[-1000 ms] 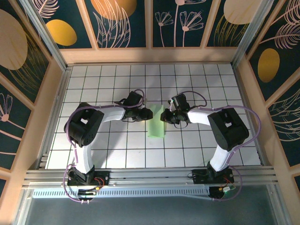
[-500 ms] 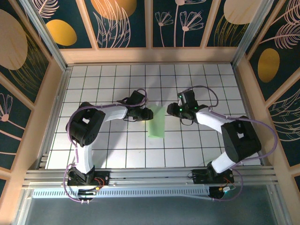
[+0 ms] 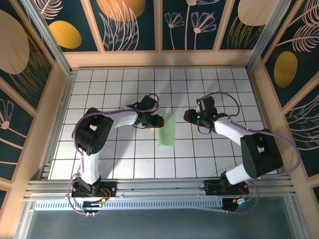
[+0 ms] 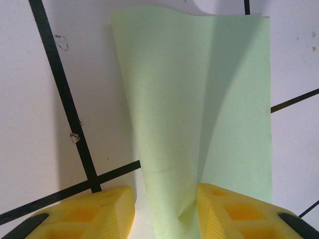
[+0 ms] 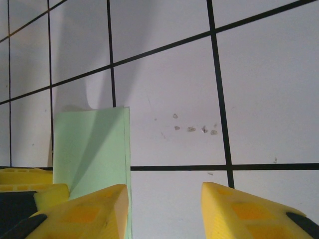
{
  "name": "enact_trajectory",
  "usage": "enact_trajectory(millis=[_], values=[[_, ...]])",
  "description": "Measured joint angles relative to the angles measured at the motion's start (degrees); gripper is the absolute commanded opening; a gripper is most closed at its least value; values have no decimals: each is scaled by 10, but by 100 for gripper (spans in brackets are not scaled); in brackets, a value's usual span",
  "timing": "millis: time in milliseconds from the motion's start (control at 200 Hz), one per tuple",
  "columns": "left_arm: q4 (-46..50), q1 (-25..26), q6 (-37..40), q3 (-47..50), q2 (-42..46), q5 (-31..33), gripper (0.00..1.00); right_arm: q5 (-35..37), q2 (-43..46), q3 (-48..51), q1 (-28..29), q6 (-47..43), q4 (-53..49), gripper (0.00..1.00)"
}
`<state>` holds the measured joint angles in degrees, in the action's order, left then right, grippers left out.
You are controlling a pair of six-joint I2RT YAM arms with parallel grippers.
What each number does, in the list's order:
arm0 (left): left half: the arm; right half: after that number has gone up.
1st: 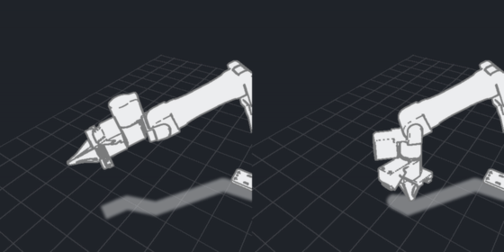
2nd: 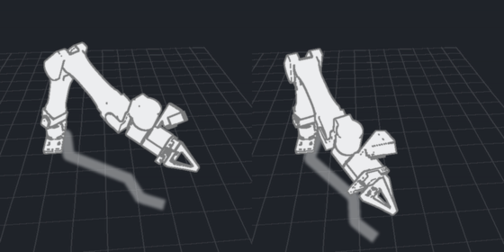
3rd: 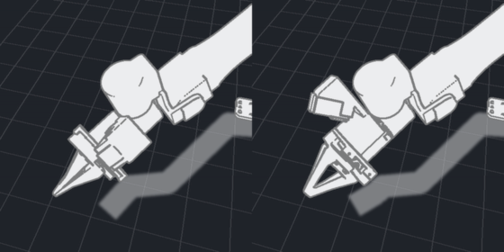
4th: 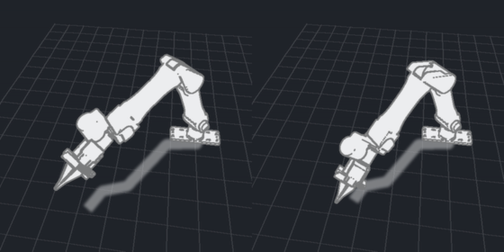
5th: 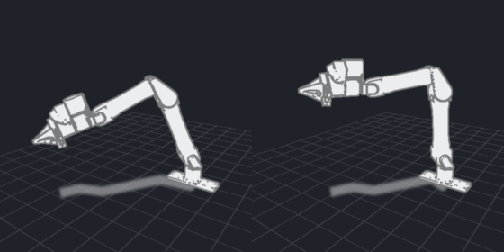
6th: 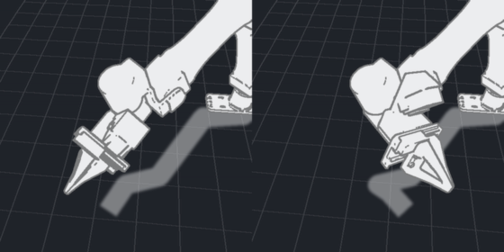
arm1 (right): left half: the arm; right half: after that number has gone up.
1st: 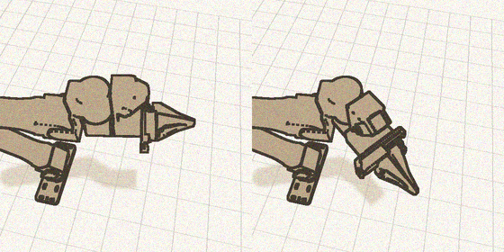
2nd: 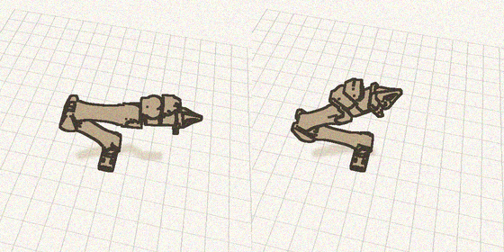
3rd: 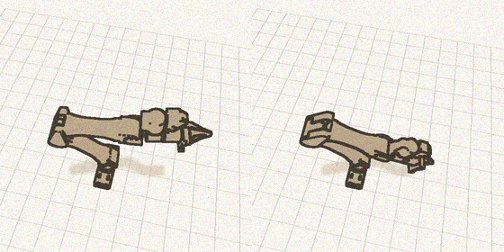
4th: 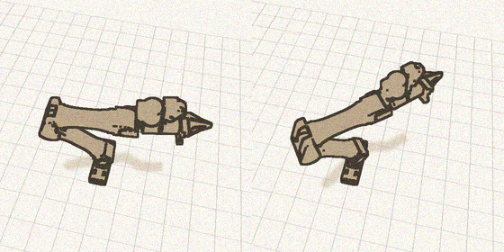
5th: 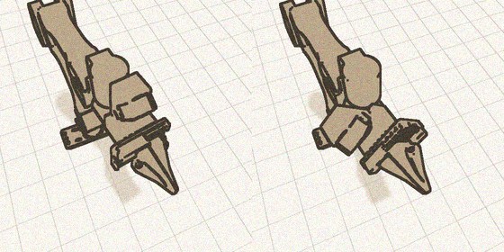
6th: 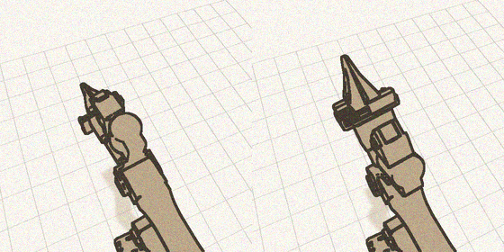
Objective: Fold a paper plane with a square sheet of paper (fold left side to right side)
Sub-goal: First fold in half a square sheet of paper at the center of the table.
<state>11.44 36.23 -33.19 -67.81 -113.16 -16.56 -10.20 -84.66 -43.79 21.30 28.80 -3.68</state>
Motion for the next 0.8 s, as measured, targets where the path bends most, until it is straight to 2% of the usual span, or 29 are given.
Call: enact_trajectory(millis=[801], values=[[22, 5, 8, -17, -7, 8, 45, -89, 0, 27, -12, 2, 25, 47]])
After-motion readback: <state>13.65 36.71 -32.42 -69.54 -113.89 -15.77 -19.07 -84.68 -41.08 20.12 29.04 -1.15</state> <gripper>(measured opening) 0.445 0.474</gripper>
